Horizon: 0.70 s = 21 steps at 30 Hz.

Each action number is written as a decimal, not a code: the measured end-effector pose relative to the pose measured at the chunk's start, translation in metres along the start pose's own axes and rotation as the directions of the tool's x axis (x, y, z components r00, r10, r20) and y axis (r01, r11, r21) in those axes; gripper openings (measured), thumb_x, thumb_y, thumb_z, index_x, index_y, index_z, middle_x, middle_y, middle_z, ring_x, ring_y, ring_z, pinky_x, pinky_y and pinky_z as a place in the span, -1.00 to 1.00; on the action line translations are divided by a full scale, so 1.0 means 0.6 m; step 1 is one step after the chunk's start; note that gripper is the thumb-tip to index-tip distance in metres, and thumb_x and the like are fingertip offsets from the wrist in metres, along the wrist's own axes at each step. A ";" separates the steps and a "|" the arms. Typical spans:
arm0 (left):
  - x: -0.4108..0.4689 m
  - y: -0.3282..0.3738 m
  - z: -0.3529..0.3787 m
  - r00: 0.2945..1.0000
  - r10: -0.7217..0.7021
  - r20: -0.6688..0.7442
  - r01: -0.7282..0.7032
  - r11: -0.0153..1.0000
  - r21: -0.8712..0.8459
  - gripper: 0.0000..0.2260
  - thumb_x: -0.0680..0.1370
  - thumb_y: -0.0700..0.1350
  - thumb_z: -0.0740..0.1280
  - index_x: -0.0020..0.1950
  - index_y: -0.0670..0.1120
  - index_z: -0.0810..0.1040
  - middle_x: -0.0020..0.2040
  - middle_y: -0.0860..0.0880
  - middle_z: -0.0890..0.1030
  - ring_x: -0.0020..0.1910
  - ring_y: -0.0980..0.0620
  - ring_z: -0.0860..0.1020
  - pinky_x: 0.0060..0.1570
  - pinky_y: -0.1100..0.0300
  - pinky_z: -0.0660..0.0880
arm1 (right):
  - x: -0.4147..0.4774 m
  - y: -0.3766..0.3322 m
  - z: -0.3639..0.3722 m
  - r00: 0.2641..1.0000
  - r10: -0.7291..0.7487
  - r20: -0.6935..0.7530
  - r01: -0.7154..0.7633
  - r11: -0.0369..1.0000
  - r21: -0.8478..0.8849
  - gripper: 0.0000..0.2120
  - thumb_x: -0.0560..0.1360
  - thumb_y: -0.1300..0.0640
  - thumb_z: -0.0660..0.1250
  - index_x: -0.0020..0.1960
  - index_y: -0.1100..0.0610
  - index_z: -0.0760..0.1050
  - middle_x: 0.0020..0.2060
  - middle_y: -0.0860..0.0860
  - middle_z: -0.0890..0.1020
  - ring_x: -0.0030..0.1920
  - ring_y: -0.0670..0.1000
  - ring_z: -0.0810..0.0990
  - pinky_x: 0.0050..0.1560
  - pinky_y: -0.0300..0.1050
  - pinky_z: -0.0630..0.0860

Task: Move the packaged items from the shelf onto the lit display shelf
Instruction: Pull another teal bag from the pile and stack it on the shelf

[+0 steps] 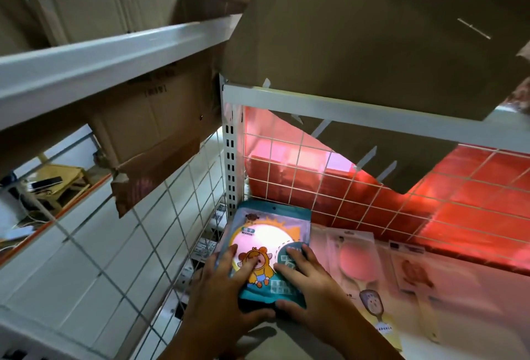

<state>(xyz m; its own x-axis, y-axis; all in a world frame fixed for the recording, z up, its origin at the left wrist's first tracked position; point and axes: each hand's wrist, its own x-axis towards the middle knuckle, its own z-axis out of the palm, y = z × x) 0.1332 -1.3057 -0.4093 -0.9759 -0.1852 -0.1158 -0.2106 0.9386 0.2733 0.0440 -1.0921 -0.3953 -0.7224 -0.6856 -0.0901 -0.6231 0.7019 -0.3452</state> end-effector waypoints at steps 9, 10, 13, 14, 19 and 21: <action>0.013 0.002 -0.005 1.000 0.011 -0.025 -0.010 0.999 0.051 0.03 0.16 0.69 -0.31 0.60 0.36 -0.06 0.66 0.03 -0.04 0.60 -0.06 0.00 0.51 -0.14 0.10 | -0.009 -0.001 0.003 1.000 0.018 0.004 -0.018 1.000 0.021 -0.25 0.47 -0.50 0.12 0.58 -0.32 0.02 0.59 -0.24 -0.15 0.57 -0.06 -0.36 0.55 0.05 -0.09; 0.013 0.001 -0.006 1.000 0.017 -0.020 -0.016 0.998 0.053 0.03 0.16 0.69 -0.30 0.60 0.35 -0.06 0.66 0.03 -0.04 0.60 -0.06 -0.01 0.51 -0.13 0.09 | -0.010 0.000 0.005 1.000 0.021 0.003 -0.021 1.000 0.019 -0.25 0.46 -0.50 0.12 0.57 -0.33 0.01 0.60 -0.24 -0.15 0.57 -0.05 -0.35 0.56 0.06 -0.08; 0.012 0.002 -0.008 1.000 0.026 -0.007 -0.025 0.998 0.065 0.00 0.18 0.68 -0.27 0.60 0.35 -0.05 0.66 0.04 -0.05 0.61 -0.05 -0.01 0.52 -0.12 0.08 | -0.013 0.001 0.009 1.000 0.022 -0.003 -0.022 1.000 0.017 -0.23 0.43 -0.53 0.08 0.57 -0.34 -0.02 0.60 -0.23 -0.16 0.57 -0.05 -0.36 0.58 0.09 -0.06; 0.013 0.003 -0.007 1.000 0.026 -0.007 -0.026 0.998 0.062 0.00 0.18 0.69 -0.27 0.60 0.35 -0.04 0.67 0.04 -0.05 0.61 -0.05 -0.01 0.52 -0.13 0.08 | -0.013 0.001 0.009 1.000 0.023 -0.004 -0.023 1.000 0.013 -0.20 0.42 -0.56 0.05 0.58 -0.34 -0.03 0.60 -0.22 -0.16 0.57 -0.05 -0.36 0.57 0.08 -0.07; 0.012 0.002 -0.005 1.000 0.016 -0.008 -0.016 0.999 0.027 0.00 0.19 0.69 -0.25 0.59 0.36 -0.02 0.67 0.04 -0.04 0.61 -0.06 0.01 0.52 -0.17 0.11 | -0.012 0.000 0.013 0.999 0.020 -0.033 -0.021 1.000 -0.009 -0.20 0.42 -0.54 0.06 0.59 -0.30 -0.02 0.61 -0.18 -0.12 0.58 -0.03 -0.33 0.53 0.04 -0.12; 0.010 0.007 -0.009 1.000 0.007 -0.006 -0.007 1.000 0.021 -0.04 0.23 0.69 -0.21 0.59 0.36 0.02 0.66 0.04 0.00 0.61 -0.07 0.02 0.52 -0.17 0.12 | -0.012 0.001 0.015 0.999 0.016 -0.032 -0.016 1.000 -0.006 -0.19 0.42 -0.55 0.06 0.58 -0.31 -0.03 0.61 -0.18 -0.12 0.58 -0.02 -0.32 0.53 0.04 -0.12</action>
<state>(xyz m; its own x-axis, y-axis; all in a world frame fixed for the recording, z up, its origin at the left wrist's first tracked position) 0.1260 -1.3047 -0.4041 -0.9777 -0.1800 -0.1086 -0.2024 0.9458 0.2542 0.0511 -1.0884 -0.4031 -0.7414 -0.6677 -0.0662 -0.6129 0.7140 -0.3384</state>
